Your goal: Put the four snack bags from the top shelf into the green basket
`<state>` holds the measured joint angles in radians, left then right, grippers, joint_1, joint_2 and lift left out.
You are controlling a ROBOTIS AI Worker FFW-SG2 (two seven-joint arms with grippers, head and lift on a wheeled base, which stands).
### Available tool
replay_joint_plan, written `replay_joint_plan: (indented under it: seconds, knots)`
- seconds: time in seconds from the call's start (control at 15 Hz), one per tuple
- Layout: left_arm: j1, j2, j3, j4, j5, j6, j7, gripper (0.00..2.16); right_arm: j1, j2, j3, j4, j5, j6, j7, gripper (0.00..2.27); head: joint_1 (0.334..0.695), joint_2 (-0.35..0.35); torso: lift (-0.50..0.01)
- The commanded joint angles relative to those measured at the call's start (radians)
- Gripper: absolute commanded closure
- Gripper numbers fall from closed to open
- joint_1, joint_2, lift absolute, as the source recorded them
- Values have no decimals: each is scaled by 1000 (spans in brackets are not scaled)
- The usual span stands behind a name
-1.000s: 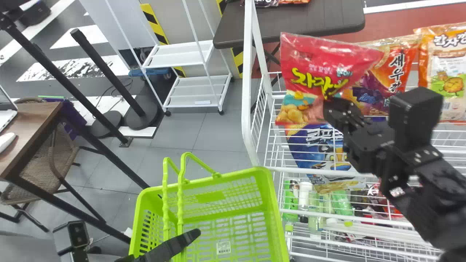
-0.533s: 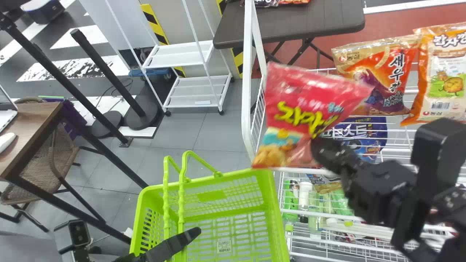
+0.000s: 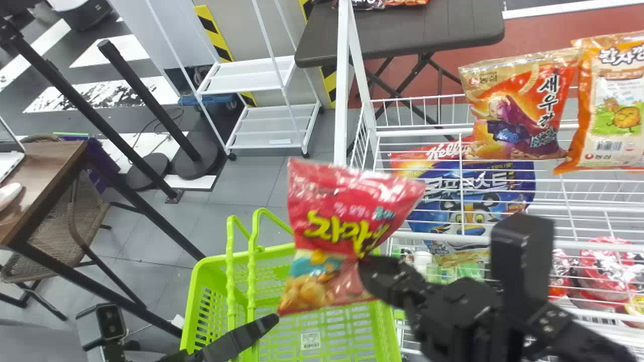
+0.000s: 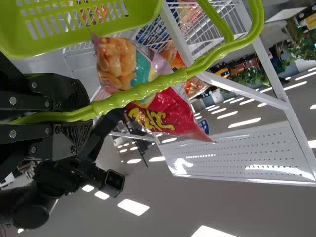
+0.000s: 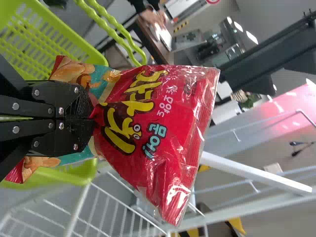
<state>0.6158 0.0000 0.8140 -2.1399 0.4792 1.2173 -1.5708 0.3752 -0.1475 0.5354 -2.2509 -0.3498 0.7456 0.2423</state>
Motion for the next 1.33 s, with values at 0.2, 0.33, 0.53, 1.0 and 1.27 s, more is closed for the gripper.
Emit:
replay_joint_plan:
  seconds: [0.2,0.33,0.53,1.0,1.27]
  knots:
    - [-1,-3,-3,0,-1,0,-10,2145,-59,6,78,129,-55,24,-3,2256,695,350,0]
    - [-1,-3,-3,0,1,0,-10,2145,-84,11,100,168,-75,67,-15,2256,695,350,0]
    - [-1,-3,-4,0,1,0,-10,2145,-124,20,117,206,-107,119,-28,2256,695,350,0]
    - [1,-3,-9,0,1,0,-10,2145,-349,141,206,482,-159,232,-35,1619,695,350,0]
    - [1,-3,-7,0,2,0,-10,2145,-357,128,179,470,-196,229,-15,-2,695,350,0]
